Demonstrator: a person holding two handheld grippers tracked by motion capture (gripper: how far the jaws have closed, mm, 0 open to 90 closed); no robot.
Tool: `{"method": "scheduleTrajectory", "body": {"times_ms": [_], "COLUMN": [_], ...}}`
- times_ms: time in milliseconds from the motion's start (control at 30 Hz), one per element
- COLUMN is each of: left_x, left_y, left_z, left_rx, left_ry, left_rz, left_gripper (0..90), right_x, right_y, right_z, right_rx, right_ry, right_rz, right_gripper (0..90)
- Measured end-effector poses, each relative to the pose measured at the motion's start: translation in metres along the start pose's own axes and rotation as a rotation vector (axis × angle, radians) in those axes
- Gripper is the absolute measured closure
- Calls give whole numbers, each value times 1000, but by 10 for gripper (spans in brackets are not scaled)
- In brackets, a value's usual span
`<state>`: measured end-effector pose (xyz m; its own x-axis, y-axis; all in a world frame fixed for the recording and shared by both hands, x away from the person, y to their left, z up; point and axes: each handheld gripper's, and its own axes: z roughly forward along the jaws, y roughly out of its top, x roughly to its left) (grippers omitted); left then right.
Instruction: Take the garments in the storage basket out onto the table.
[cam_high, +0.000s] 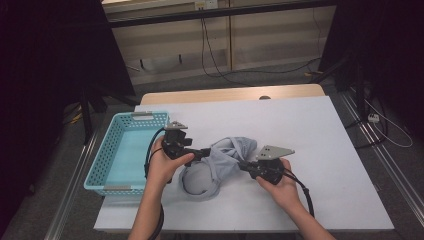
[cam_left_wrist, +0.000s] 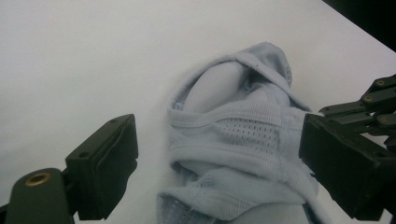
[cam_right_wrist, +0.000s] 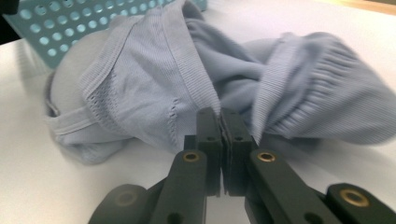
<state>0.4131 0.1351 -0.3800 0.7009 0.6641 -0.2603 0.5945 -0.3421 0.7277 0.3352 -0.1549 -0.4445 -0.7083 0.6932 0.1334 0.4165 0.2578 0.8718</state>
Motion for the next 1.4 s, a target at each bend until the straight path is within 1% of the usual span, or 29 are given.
{"method": "scheduleTrajectory", "body": {"times_ms": [67,133,200,333,400,467,567,600,633,667,767,867,967,1000,1033,1067,1100,1133,1200,1233,1267,1300,1333,1367,1400], "left_x": [1,1,0,-1,0,0,1,1,1,1,2,2,3,3,4,4,4,4,4,4,4,6,6,6,5], "left_y": [-1,-1,-1,-1,-1,-2,-3,-4,-4,-4,-5,-5,-6,-6,-6,-6,-7,-7,-7,-7,-7,-6,-6,-6,-6], "left_z": [1,2,2,2,3,4,5,6,7,8,11,12,13,13,14,14,14,15,14,14,14,11,11,11,11], "left_rx": [-1,2,4,9,8,1,16,13,19,18,23,31,32,34,34,34,38,40,43,36,36,30,28,32,33], "left_ry": [6,3,3,-3,3,6,6,8,6,6,5,7,11,15,19,19,20,19,16,18,18,28,32,28,27], "left_rz": [1,-3,-2,3,3,1,-2,-6,-2,-10,-9,-7,-9,-5,-4,-4,-10,-9,-9,-10,-10,-15,-15,-16,-10], "left_gripper": [126,126,127,128,128,130,131,132,132,133,134,136,139,139,140,140,141,141,142,142,141,141,141,141,141], "right_x": [-4,-9,-15,-25,-29,-32,-36,-36,-36,-35,-31,-28,-25,-24,-22,-20,-17,-15,-11,-8,-6,-2,0,3,5], "right_y": [-1,-2,-3,-5,-5,-7,-9,-10,-11,-11,-11,-13,-15,-15,-14,-13,-11,-9,-6,-4,-1,2,4,6,8], "right_z": [-4,-9,-14,-24,-29,-33,-39,-40,-42,-43,-43,-41,-38,-37,-36,-36,-35,-34,-32,-32,-31,-30,-29,-28,-27], "right_rx": [-6,-11,-27,-42,-47,-49,-46,-48,-48,-46,-34,-30,-9,-8,-10,-13,-8,-5,-25,-33,-36,-44,-50,-56,-63], "right_ry": [-11,-31,-37,-57,-68,-82,-93,-97,-92,-88,-72,-51,-36,-27,-19,-31,-63,-76,-65,-65,-69,-83,-93,-86,-78], "right_rz": [13,22,37,60,64,79,88,93,93,92,72,66,50,44,38,17,-10,-23,15,20,15,8,9,9,7], "right_gripper": [884,884,884,884,884,884,883,883,883,882,880,875,867,854,823,773,730,679,588,549,505,437,416,423,407]}}
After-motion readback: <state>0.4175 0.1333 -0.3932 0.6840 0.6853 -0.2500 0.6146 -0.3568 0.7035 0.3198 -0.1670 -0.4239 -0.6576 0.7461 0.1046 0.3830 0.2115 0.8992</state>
